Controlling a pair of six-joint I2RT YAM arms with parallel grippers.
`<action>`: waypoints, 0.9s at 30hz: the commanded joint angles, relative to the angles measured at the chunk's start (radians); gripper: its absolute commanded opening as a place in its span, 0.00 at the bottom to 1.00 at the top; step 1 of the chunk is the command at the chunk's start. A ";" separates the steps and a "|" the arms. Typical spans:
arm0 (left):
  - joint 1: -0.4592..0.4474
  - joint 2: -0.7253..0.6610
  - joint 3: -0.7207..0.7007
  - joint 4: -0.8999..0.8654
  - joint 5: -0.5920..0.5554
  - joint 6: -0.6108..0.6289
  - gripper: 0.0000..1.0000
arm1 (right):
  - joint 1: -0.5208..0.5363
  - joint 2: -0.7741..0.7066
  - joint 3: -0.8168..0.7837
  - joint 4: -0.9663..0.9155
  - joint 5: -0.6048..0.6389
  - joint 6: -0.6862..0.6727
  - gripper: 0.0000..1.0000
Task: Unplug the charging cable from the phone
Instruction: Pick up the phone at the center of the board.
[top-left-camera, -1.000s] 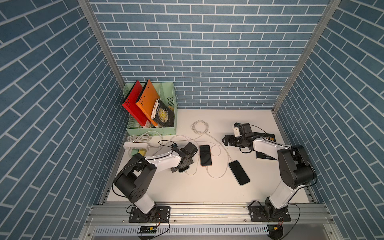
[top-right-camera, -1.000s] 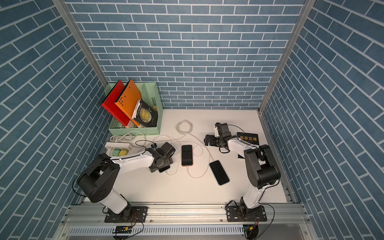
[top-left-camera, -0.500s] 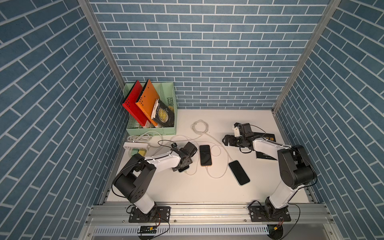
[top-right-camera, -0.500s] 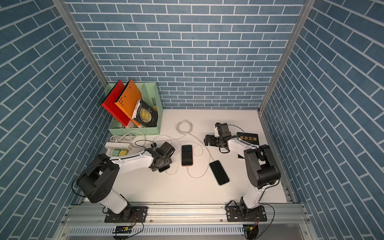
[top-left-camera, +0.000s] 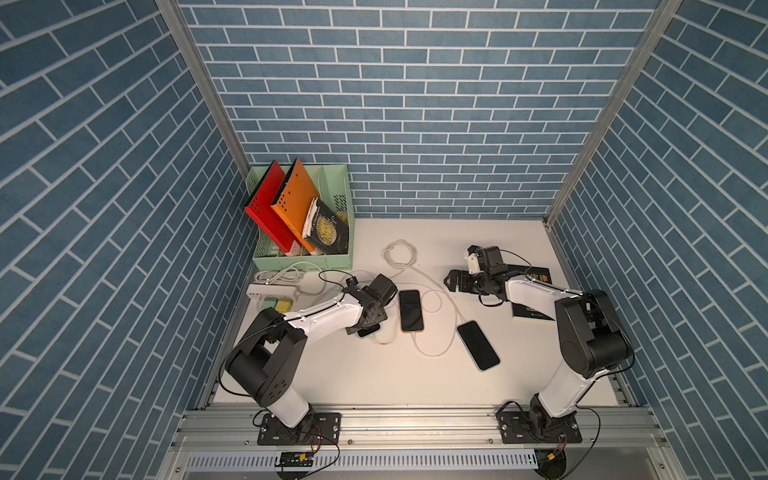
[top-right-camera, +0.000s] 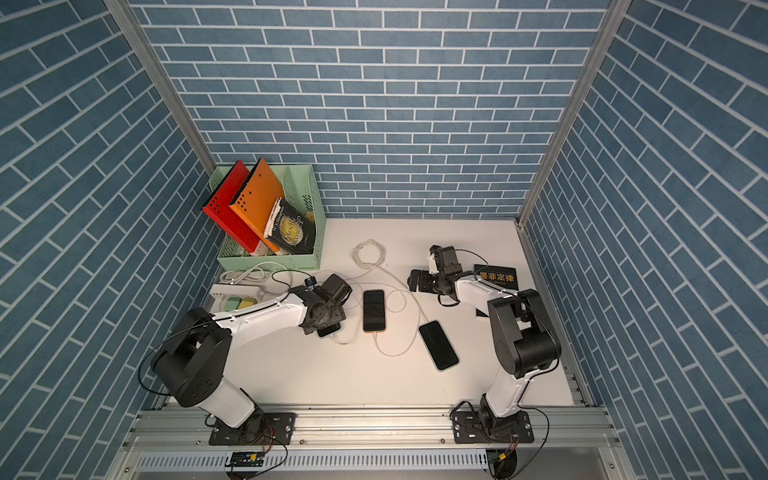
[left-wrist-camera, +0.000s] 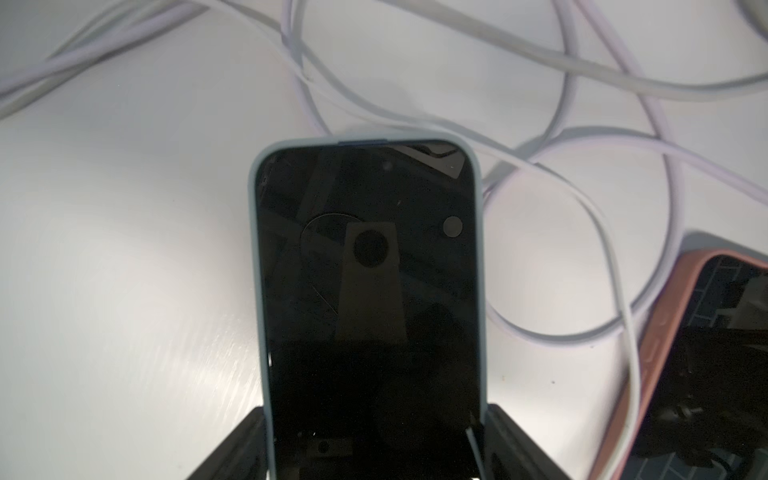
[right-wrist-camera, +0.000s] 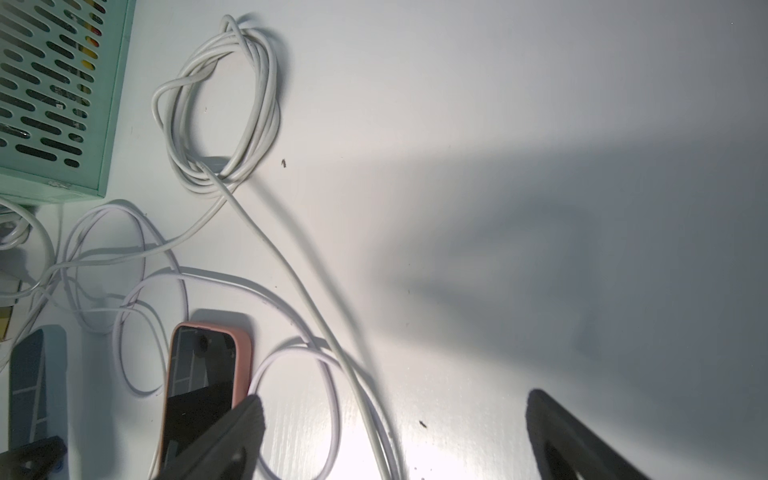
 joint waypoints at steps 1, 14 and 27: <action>0.005 -0.026 0.028 -0.058 -0.055 0.025 0.38 | 0.009 -0.037 0.004 0.005 -0.002 0.027 1.00; 0.005 -0.004 0.234 -0.073 -0.159 0.114 0.33 | 0.048 -0.102 -0.019 0.076 -0.107 -0.008 0.95; 0.006 0.024 0.347 -0.044 -0.215 0.194 0.33 | 0.133 -0.155 -0.053 0.220 -0.331 -0.035 0.87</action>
